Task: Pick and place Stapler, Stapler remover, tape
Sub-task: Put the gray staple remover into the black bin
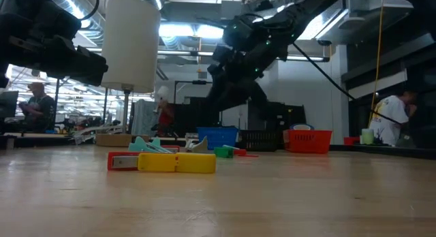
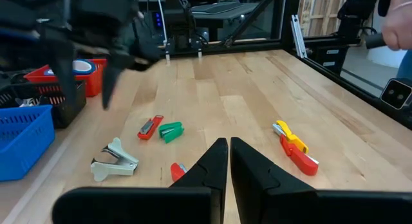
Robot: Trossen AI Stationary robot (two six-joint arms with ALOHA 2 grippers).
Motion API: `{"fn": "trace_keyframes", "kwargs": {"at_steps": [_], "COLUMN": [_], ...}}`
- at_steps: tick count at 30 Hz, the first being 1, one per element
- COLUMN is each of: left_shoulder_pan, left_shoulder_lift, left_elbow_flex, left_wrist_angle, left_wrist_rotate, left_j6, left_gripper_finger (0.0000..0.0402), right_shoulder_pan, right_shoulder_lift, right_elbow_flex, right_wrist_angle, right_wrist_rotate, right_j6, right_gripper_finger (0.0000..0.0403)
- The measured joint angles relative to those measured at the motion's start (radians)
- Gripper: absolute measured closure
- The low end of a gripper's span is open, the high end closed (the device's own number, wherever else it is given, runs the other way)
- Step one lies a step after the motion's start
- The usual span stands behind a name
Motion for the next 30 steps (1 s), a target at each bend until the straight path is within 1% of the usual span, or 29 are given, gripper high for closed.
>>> {"fn": "trace_keyframes", "kwargs": {"at_steps": [8,16,21,23,27,30], "left_shoulder_pan": [0.000,0.000,0.000,0.000,0.000,0.000], "left_shoulder_lift": [0.000,0.000,0.000,0.000,0.000,0.000], "left_elbow_flex": [0.000,0.000,0.000,0.000,0.000,0.000], "left_wrist_angle": [0.000,0.000,0.000,0.000,0.000,0.000], "left_wrist_rotate": [0.000,0.000,0.000,0.000,0.000,0.000], "left_j6": [0.000,0.000,0.000,0.000,0.000,0.000], "left_gripper_finger": [0.0386,0.0386,0.0386,0.0386,0.0386,0.0386], "right_shoulder_pan": [0.038,0.039,0.040,0.039,0.039,0.039], "right_shoulder_lift": [0.049,0.054,0.101,0.118,0.142,0.148], "right_elbow_flex": [0.000,0.000,0.000,0.000,0.000,0.000], "right_wrist_angle": [-0.010,-0.031,-0.006,0.014,0.029,0.030], "right_wrist_rotate": [0.010,-0.054,-0.065,-0.053,0.012,0.014], "right_j6": [-0.004,0.001,0.001,0.004,0.004,0.004], "right_gripper_finger": [0.0233,0.0233,0.0233,0.0233,0.0236,0.0257]}}
